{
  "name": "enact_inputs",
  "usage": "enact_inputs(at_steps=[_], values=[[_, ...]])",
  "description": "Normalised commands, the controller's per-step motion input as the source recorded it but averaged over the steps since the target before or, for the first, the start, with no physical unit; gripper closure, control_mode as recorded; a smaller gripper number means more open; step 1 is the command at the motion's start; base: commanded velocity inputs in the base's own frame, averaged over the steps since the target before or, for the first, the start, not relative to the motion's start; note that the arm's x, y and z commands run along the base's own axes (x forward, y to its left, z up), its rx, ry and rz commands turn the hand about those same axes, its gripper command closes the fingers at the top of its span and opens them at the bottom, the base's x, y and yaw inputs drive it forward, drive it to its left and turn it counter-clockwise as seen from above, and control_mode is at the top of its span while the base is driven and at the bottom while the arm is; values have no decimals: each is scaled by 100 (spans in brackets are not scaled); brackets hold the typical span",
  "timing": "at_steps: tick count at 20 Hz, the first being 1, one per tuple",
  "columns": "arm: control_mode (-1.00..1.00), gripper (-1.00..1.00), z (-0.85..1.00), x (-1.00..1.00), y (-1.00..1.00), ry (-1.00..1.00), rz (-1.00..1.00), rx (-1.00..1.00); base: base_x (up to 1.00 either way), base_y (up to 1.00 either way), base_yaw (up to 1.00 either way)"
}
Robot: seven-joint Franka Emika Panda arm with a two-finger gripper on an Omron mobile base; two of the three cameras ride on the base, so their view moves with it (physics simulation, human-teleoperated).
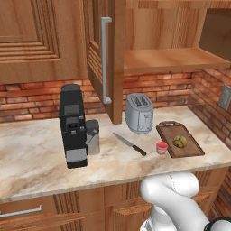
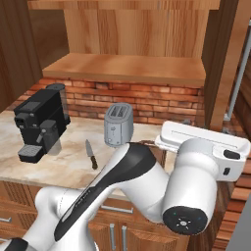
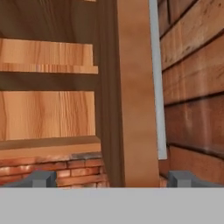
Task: Pick the bread, place it on the cutting board, pick the jam, place it on the counter, and close the cabinet.
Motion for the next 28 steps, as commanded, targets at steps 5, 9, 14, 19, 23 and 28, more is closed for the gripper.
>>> enact_inputs(at_steps=[5,9,14,19,23,28], values=[[-100,-100,0,19,-26,0,0,0,0,0,0],[-100,-100,-7,15,-23,0,0,0,0,0,0],[-100,-100,-11,17,-23,0,0,0,0,0,0],[-100,-100,-21,25,-17,1,0,0,0,0,0],[-100,-100,-21,26,-12,2,0,0,0,0,0],[-100,-100,-25,29,-8,3,0,0,0,0,0]])
